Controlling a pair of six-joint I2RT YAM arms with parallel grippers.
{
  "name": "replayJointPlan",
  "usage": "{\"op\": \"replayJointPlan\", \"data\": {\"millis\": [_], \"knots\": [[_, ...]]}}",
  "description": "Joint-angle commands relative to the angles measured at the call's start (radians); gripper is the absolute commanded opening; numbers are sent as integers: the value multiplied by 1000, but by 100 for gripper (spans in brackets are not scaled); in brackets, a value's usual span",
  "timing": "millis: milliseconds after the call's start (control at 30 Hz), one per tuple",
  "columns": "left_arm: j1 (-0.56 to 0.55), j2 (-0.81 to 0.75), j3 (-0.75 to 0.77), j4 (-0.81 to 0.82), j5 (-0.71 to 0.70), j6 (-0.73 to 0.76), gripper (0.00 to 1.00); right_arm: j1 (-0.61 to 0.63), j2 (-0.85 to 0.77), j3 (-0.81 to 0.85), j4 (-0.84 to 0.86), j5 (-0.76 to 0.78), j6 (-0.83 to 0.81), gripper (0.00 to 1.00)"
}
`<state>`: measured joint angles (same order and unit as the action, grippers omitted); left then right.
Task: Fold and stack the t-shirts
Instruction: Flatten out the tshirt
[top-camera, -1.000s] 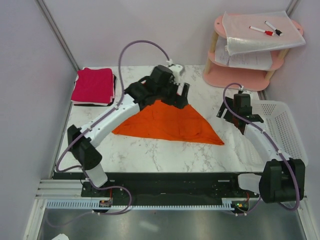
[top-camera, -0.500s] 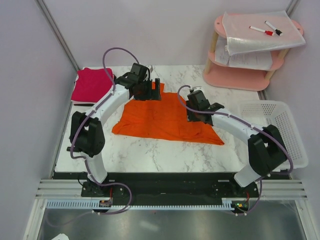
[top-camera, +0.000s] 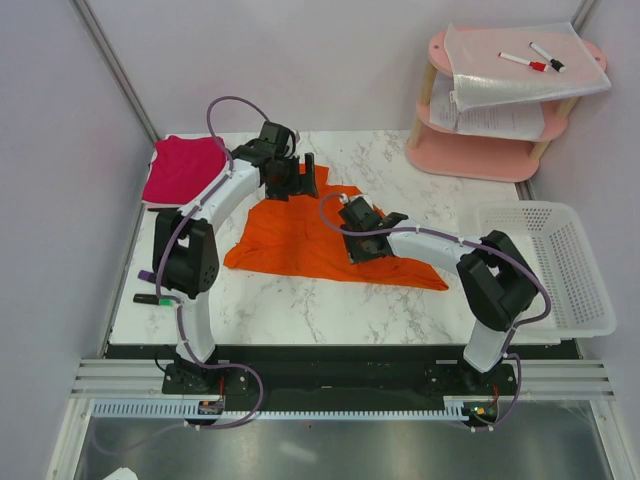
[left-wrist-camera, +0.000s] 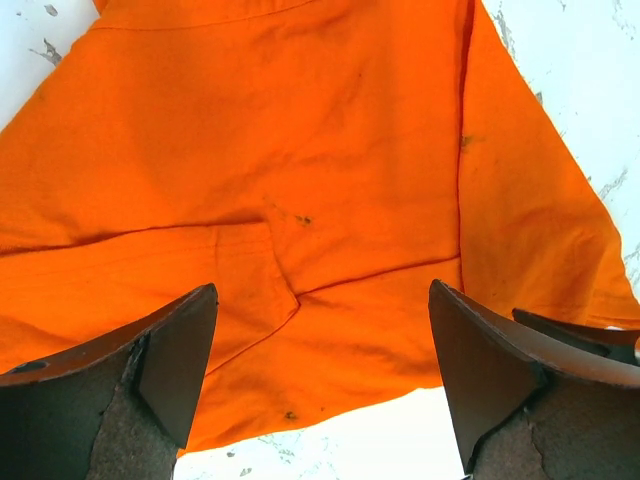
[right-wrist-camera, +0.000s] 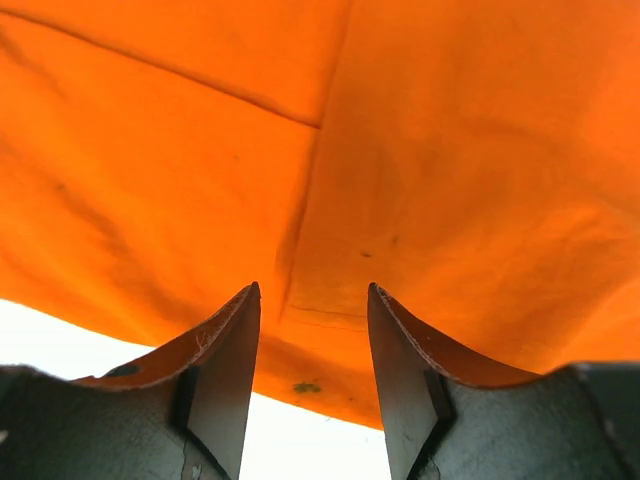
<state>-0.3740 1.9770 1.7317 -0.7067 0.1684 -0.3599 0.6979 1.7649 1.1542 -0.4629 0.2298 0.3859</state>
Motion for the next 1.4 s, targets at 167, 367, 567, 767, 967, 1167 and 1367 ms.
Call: {"op": "replayJointPlan", "data": {"millis": [167,367,567,767,967,1167,1367], "knots": [[27,45,66,-19,17,-17,92,29,76,94,-55,63,22,53],[43,51,71,-22,17,-14,92,34,137,134,-117,124,11,44],[55,59,72,-25,8,-11,92,32,119,150,-128,137,21,10],[63,100,106,-28,10,-13,92,32,76,168,-143,144,7,6],[66,200,232,-25,6,-27,91,32,27,170,-151,193,8,0],[84,321,423,-27,-93,-25,87,29,-13,170,-168,305,-1,0],[132,433,549,-27,-87,-33,82,8,-19,179,-169,330,-2,0]]}}
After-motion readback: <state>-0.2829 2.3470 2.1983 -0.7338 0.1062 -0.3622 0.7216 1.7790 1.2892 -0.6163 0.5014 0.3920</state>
